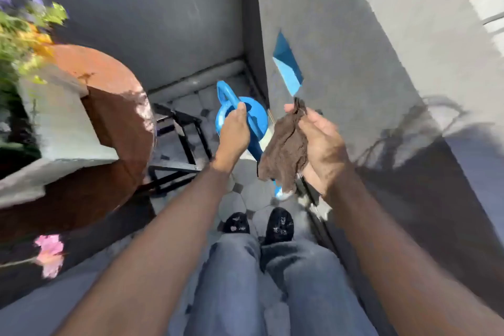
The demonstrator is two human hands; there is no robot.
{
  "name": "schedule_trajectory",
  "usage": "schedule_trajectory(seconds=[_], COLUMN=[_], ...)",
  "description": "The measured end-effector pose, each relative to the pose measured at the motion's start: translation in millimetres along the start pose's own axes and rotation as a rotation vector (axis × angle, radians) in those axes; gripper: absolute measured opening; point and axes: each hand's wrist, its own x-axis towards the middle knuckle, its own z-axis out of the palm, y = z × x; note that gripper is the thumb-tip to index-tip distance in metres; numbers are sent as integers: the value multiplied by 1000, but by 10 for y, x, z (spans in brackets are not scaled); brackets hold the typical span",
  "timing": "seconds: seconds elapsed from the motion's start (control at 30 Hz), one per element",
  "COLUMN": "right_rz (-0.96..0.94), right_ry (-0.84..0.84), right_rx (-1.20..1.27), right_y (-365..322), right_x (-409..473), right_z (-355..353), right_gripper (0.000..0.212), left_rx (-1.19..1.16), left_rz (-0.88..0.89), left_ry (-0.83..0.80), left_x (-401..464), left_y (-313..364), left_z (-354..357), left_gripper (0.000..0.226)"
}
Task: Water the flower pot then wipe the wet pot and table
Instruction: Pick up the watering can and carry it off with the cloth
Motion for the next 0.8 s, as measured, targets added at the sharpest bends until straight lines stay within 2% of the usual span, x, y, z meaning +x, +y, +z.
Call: schedule_trajectory(seconds=[0.13, 0.23, 0.33, 0.43, 0.53, 0.7, 0.77, 0.8], right_rz=[-19, -43, -82, -104, -72, -39, -18, 4], right_ry=[16, 24, 31, 14, 18, 0, -5, -17], right_rx=[-5, -53, -118, -209, -213, -154, -106, -74], right_y=[710, 1154, 1450, 1625, 1749, 1906, 1945, 1966], right_x=[859, 1390, 1739, 1998, 2237, 2531, 2603, 2631], right_z=[-363, -579, -715, -787, -784, -654, -580, -546], right_gripper=[27, 29, 29, 30, 29, 28, 27, 26], left_rx=[-19, 56, 40, 115, 184, 199, 228, 182], left_rz=[-117, -129, -223, -174, -192, -132, -162, -210], left_ry=[-9, -80, -130, -151, -190, -183, -168, -118], left_x=[727, 1098, 1433, 1681, 1867, 2093, 2186, 2194], left_y=[-967, -1554, -1992, -2248, -2438, -2637, -2630, -2621], left_z=[523, 817, 1032, 1195, 1324, 1353, 1295, 1234], left_gripper=[49, 60, 54, 60, 50, 42, 38, 44])
